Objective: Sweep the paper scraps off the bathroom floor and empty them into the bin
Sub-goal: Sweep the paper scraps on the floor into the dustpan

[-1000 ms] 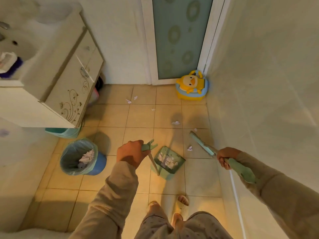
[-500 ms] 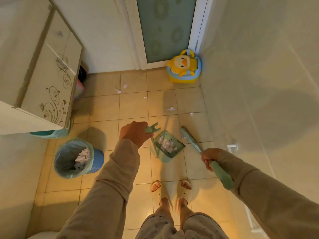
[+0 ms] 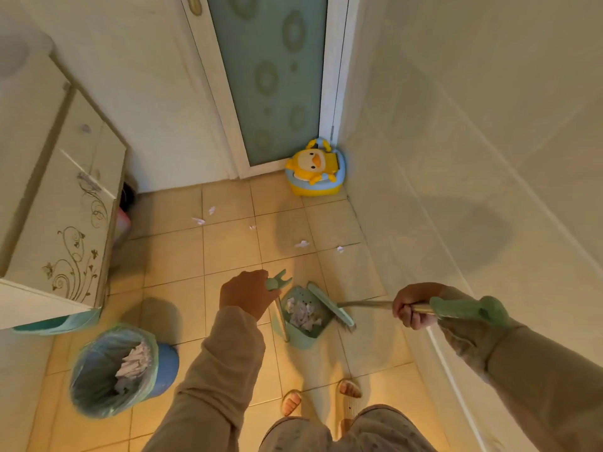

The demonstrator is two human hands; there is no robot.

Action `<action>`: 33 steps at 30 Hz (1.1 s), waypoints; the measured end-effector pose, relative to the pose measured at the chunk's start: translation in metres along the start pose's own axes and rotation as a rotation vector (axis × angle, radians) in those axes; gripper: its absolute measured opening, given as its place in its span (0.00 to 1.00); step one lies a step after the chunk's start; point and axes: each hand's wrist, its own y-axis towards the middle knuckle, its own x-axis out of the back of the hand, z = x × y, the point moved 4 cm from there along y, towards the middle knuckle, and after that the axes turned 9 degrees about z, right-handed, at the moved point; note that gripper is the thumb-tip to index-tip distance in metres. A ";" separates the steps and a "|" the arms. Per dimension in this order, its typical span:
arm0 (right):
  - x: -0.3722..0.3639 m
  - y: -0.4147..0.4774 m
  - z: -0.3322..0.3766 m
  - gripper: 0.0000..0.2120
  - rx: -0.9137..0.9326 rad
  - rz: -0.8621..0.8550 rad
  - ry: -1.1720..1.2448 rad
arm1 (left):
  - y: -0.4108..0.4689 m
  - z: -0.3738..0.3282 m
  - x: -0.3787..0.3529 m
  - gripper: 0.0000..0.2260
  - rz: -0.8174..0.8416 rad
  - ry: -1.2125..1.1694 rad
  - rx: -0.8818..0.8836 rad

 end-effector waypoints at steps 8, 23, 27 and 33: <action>0.022 -0.012 0.016 0.29 0.008 -0.113 -0.084 | 0.011 -0.013 0.010 0.19 -0.043 -0.034 0.033; 0.145 -0.013 0.119 0.22 0.226 -0.006 0.272 | 0.093 -0.084 0.041 0.17 0.015 -0.147 0.229; 0.155 -0.015 0.149 0.16 0.282 -0.020 0.288 | 0.100 -0.089 0.045 0.17 0.015 -0.131 0.302; 0.142 -0.018 0.171 0.12 0.433 0.051 0.266 | 0.108 -0.088 0.048 0.18 0.010 -0.135 0.337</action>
